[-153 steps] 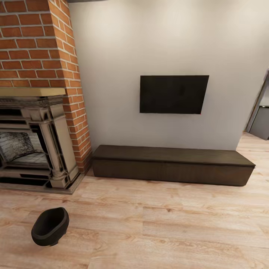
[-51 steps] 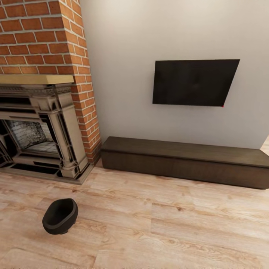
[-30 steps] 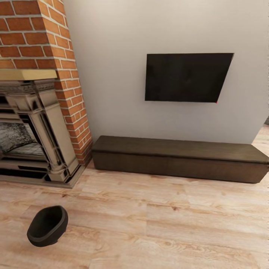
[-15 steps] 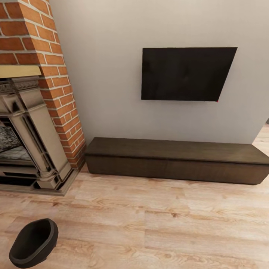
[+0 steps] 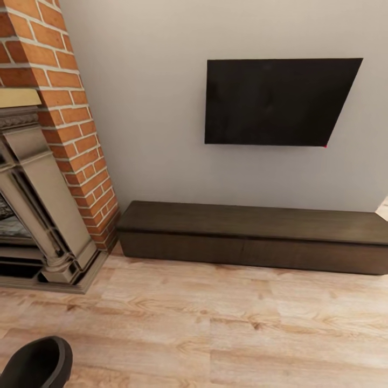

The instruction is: Place each of the two pumpkins and all three candles from the living room inside a cabinet in the living room (use any cabinet), then make sure every cabinet is closed, and position the cauldron so it is next to a table in the living room.

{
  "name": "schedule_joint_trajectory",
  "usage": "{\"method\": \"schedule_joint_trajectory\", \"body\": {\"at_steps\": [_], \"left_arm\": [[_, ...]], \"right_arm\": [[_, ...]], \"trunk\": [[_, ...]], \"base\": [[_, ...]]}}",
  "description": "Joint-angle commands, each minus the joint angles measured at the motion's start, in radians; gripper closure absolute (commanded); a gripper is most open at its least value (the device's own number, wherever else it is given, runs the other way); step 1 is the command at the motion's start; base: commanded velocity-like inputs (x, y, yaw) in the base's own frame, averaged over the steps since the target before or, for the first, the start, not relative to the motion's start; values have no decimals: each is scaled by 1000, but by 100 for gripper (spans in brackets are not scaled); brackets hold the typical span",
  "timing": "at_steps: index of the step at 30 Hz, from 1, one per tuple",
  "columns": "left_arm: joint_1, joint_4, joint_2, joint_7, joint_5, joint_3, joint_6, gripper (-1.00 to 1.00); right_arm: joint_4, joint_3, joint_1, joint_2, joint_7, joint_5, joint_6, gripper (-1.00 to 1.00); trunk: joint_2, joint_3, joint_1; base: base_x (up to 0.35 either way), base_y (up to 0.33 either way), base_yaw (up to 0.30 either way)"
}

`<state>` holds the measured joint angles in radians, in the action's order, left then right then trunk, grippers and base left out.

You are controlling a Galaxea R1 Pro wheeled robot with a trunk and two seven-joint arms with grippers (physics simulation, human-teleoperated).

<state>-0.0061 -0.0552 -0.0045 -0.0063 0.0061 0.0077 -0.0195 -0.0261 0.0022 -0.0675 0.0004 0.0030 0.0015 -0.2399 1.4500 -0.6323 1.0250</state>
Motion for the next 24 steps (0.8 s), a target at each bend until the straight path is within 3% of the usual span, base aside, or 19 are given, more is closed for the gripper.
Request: {"method": "schedule_joint_trajectory", "body": {"at_steps": [1, 10, 15, 24], "left_arm": [[0, 0, 0, 0, 0, 0, 0, -100], [0, 1, 0, -1, -1, 0, 1, -100], [0, 1, 0, -1, 0, 0, 1, -100], [0, 1, 0, -1, -1, 0, 1, -100]], "right_arm": [[0, 1, 0, 0, 0, 0, 1, -100], [4, 3, 0, 1, 5, 2, 3, -100], [4, 1, 0, 3, 5, 41, 1, -100], [3, 0, 0, 6, 1, 47, 5, -100]], "trunk": [[0, 0, 0], [0, 0, 0], [0, 0, 0], [0, 0, 0]], "base": [[328, 0, 0], [328, 0, 0], [328, 0, 0], [328, 0, 0]]}}
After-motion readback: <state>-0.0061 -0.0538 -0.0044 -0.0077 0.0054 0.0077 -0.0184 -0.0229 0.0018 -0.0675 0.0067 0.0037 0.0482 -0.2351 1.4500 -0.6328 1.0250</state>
